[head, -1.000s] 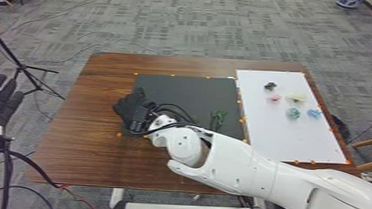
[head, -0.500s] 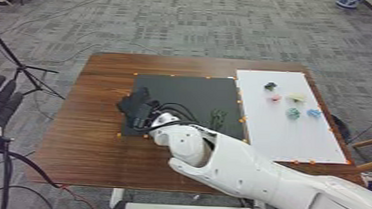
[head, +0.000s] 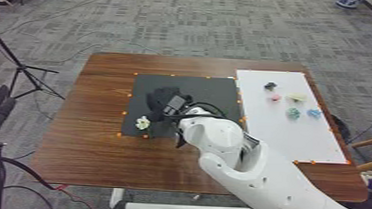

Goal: Arrange flowers

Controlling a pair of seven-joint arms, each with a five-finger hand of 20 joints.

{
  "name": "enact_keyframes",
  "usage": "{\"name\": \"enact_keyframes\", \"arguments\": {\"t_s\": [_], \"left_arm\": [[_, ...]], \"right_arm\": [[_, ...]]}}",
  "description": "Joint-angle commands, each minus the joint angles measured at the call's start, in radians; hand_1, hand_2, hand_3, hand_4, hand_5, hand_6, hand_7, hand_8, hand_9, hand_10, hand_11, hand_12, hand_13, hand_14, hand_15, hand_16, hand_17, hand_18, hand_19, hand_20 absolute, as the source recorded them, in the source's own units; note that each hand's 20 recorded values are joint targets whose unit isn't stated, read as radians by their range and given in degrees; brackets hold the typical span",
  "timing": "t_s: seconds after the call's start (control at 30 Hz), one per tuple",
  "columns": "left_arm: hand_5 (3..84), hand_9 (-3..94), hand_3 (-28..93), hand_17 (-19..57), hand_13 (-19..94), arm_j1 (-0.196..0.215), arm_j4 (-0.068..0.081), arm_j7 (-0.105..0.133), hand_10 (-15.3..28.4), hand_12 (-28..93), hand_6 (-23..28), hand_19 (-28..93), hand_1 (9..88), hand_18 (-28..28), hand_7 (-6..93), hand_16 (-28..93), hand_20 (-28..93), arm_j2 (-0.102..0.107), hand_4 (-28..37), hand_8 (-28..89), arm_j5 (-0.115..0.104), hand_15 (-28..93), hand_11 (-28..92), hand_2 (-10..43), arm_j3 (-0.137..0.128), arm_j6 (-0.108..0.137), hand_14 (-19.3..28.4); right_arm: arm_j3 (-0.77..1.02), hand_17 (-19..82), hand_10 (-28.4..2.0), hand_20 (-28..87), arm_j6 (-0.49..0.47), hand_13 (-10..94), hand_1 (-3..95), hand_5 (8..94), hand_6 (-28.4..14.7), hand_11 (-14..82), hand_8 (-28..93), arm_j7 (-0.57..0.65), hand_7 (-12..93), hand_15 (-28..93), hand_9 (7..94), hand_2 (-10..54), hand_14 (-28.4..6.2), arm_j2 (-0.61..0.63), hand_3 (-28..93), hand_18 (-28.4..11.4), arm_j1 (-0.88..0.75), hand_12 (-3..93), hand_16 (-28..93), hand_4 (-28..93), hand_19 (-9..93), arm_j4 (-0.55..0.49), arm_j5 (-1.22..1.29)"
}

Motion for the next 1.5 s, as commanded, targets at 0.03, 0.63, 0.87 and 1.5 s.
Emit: {"name": "enact_keyframes", "arguments": {"t_s": [0.03,0.63,0.87,1.5], "left_arm": [[35.0,29.8,65,-4.2,19,-0.013,0.005,-0.020,12.3,11,7.3,16,22.2,8.1,6.2,-3,9,-0.004,-28.3,-7,0.011,18,9,19.3,0.000,0.001,12.0],[34.9,29.6,61,-4.3,19,-0.007,0.002,0.008,12.5,11,7.4,16,22.4,8.3,5.4,-3,9,0.003,-28.3,-6,0.012,15,9,21.0,0.004,-0.020,11.4],[34.6,29.6,60,-4.3,19,-0.010,0.002,0.006,12.4,11,7.3,16,21.9,8.3,5.2,-3,9,0.006,-28.3,-6,0.012,15,8,21.6,0.011,-0.019,11.2],[34.5,29.4,63,-4.3,19,-0.007,0.003,0.003,12.3,11,7.3,16,20.8,8.2,5.2,-2,9,0.010,-28.3,-6,0.007,15,8,20.8,0.015,-0.014,11.4]], "right_arm": [[-0.011,31,-17.4,43,-0.007,63,38.3,58.8,-6.0,18.7,-10,-0.003,19,66,65.4,3.5,-14.4,0.035,75,-26.9,-0.086,17.5,30,-25,85,-0.059,-0.036],[-0.043,32,-17.8,44,-0.101,66,38.8,71.2,-5.7,18.5,-10,-0.022,13,67,72.1,7.5,-14.5,-0.007,72,-27.8,-0.110,18.2,32,-24,86,-0.043,-0.050],[-0.072,32,-17.8,44,-0.115,66,38.5,71.3,-6.1,17.5,-11,-0.025,11,68,71.8,7.5,-14.7,-0.048,72,-27.8,-0.093,17.8,32,-24,86,0.006,-0.069],[-0.075,32,-17.7,43,-0.117,65,38.5,66.8,-7.0,15.8,-11,-0.001,10,68,67.9,6.7,-14.5,-0.074,73,-27.2,-0.093,16.7,31,-24,86,0.059,-0.076]]}}
